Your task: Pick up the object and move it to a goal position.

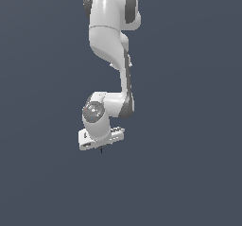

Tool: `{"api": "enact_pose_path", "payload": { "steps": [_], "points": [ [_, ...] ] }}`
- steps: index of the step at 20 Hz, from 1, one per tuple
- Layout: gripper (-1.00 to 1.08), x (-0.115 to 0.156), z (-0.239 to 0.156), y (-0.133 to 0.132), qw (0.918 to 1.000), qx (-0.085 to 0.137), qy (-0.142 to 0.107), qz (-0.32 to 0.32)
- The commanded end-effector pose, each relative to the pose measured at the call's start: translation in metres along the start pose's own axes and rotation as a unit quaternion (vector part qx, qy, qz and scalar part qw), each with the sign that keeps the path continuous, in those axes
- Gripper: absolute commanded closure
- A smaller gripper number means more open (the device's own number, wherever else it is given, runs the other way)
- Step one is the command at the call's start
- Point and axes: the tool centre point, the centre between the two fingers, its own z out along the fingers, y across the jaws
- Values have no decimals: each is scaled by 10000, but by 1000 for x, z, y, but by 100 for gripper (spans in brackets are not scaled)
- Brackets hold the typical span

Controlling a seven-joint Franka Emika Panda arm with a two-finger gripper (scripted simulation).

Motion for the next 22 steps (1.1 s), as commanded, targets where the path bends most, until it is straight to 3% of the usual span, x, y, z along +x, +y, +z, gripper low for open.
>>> {"api": "enact_pose_path", "payload": {
  "steps": [1, 11, 22],
  "points": [
    [108, -2, -1, -4, 10000, -1, 3, -2],
    [108, -24, -2, -40, 10000, 0, 1, -4],
    [108, -67, -5, -111, 10000, 0, 1, -4]
  ]
}}
